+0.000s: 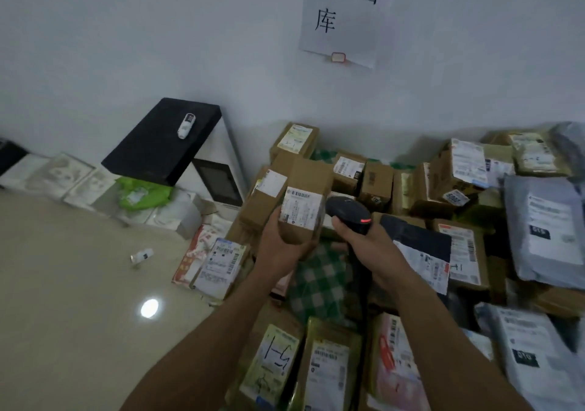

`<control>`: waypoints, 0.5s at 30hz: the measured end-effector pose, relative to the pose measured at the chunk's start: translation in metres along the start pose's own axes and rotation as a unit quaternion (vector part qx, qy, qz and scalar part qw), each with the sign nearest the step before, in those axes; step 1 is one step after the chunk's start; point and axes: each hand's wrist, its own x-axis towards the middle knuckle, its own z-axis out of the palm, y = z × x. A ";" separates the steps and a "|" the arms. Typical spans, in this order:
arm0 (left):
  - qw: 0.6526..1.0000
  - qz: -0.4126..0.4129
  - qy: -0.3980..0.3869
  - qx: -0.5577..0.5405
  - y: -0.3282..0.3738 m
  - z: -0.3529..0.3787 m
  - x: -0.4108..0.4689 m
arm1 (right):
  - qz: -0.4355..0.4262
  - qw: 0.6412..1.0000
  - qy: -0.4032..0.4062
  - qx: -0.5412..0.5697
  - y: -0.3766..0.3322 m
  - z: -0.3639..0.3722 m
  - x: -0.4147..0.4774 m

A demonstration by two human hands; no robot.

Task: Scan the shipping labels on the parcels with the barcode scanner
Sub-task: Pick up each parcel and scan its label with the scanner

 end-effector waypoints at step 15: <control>0.966 -0.090 0.013 0.243 -0.020 0.063 0.100 | 0.003 0.968 0.003 -0.251 -0.031 -0.048 0.078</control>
